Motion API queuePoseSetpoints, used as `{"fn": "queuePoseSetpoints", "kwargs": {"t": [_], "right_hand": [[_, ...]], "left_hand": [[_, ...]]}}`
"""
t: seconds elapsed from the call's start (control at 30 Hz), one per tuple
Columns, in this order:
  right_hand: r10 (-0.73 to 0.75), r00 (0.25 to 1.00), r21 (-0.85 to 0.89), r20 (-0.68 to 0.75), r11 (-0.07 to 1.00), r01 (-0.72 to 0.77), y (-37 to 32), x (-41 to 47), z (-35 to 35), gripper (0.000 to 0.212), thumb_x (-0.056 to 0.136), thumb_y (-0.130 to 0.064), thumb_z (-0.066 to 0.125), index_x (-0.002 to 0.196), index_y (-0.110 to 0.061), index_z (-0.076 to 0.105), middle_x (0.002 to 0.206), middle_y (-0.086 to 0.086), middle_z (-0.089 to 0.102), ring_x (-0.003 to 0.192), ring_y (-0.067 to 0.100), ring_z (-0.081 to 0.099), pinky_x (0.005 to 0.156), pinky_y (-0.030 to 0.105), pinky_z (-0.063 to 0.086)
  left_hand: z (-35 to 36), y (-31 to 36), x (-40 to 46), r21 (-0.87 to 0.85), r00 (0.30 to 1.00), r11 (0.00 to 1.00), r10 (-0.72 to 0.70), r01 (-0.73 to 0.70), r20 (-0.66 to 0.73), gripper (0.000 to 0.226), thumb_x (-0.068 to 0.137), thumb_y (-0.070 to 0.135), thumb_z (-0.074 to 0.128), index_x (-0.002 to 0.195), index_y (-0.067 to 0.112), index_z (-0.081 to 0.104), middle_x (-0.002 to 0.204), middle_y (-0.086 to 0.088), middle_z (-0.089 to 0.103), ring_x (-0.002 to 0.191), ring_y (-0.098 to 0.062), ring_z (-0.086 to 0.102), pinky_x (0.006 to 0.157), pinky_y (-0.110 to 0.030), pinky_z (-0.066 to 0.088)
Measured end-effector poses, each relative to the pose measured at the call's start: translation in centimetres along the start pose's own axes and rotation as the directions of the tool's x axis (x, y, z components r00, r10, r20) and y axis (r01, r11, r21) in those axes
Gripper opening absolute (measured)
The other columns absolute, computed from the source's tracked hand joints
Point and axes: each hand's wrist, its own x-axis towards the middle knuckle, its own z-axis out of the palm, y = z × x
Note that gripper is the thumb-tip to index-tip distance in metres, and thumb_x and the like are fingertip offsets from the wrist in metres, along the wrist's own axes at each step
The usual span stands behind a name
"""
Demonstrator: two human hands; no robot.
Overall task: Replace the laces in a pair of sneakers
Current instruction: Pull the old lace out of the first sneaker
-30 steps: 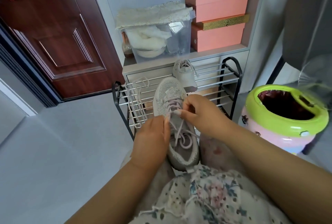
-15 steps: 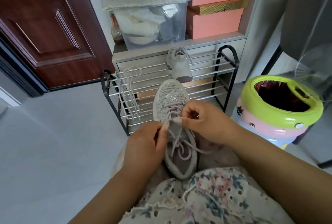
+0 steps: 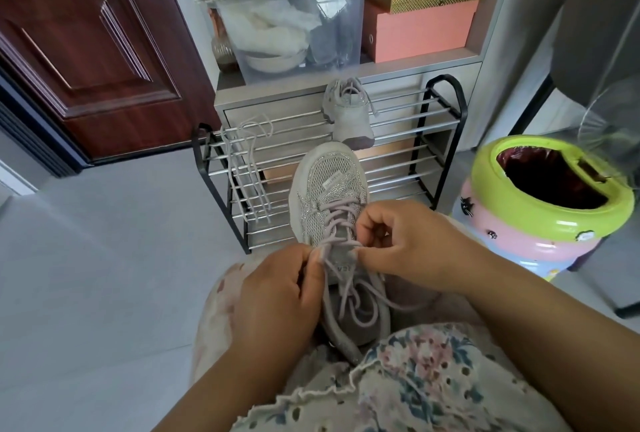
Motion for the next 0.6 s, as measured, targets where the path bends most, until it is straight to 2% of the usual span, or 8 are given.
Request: {"fn": "queuePoseSetpoints", "kwargs": {"t": [0.17,0.33,0.4,0.5,0.6], "right_hand": [[0.014,1.000,0.022,-0.009,1.000,-0.014,0.6,0.1,-0.1,0.018,0.075,-0.020,0.075,0.069,-0.019,0.058,0.056,-0.011,0.052,0.048,0.002,0.044,0.047,0.011,0.034],[0.019,0.999,0.182,0.029,0.983,-0.024,1.0,0.3,0.0,0.019,0.074,-0.016,0.077,0.072,-0.014,0.058,0.059,-0.010,0.052,0.051,0.001,0.042,0.050,0.015,0.036],[0.041,0.998,0.289,0.055,0.956,-0.055,1.2,0.4,0.0,0.020,0.075,-0.012,0.077,0.072,-0.010,0.057,0.057,-0.009,0.049,0.050,0.002,0.040,0.048,0.014,0.033],[0.100,0.991,0.419,0.089,0.899,-0.128,1.3,0.6,0.1,0.018,0.077,-0.007,0.073,0.072,-0.008,0.057,0.051,-0.011,0.045,0.046,0.002,0.036,0.043,0.011,0.029],[0.152,0.982,0.471,0.115,0.862,-0.189,1.3,0.8,0.3,0.017,0.079,-0.004,0.069,0.071,-0.009,0.055,0.049,-0.010,0.042,0.040,0.000,0.032,0.037,0.009,0.026]], "left_hand": [[0.4,0.2,0.2,-0.006,0.998,1.000,0.002,-0.002,0.060,0.029,0.092,0.040,0.047,0.077,0.022,0.063,0.063,0.008,0.058,0.062,-0.004,0.053,0.060,-0.020,0.041],[0.5,0.6,0.6,-0.118,0.998,0.991,-0.057,0.060,0.032,0.017,0.084,0.043,0.059,0.075,0.028,0.061,0.062,0.009,0.060,0.058,-0.008,0.056,0.054,-0.031,0.048],[0.5,0.6,0.7,-0.179,0.995,0.979,-0.091,0.095,0.027,0.013,0.079,0.045,0.061,0.077,0.032,0.059,0.068,0.010,0.060,0.061,-0.009,0.056,0.055,-0.027,0.048],[0.4,0.9,1.0,-0.259,0.993,0.959,-0.107,0.117,0.055,0.008,0.074,0.035,0.064,0.074,0.028,0.058,0.074,0.007,0.058,0.064,-0.009,0.054,0.056,-0.018,0.044],[0.1,1.4,1.3,-0.432,0.968,0.868,-0.192,0.244,0.161,0.011,0.080,0.021,0.070,0.075,0.019,0.060,0.068,0.003,0.061,0.057,-0.008,0.051,0.052,-0.017,0.043]]}}
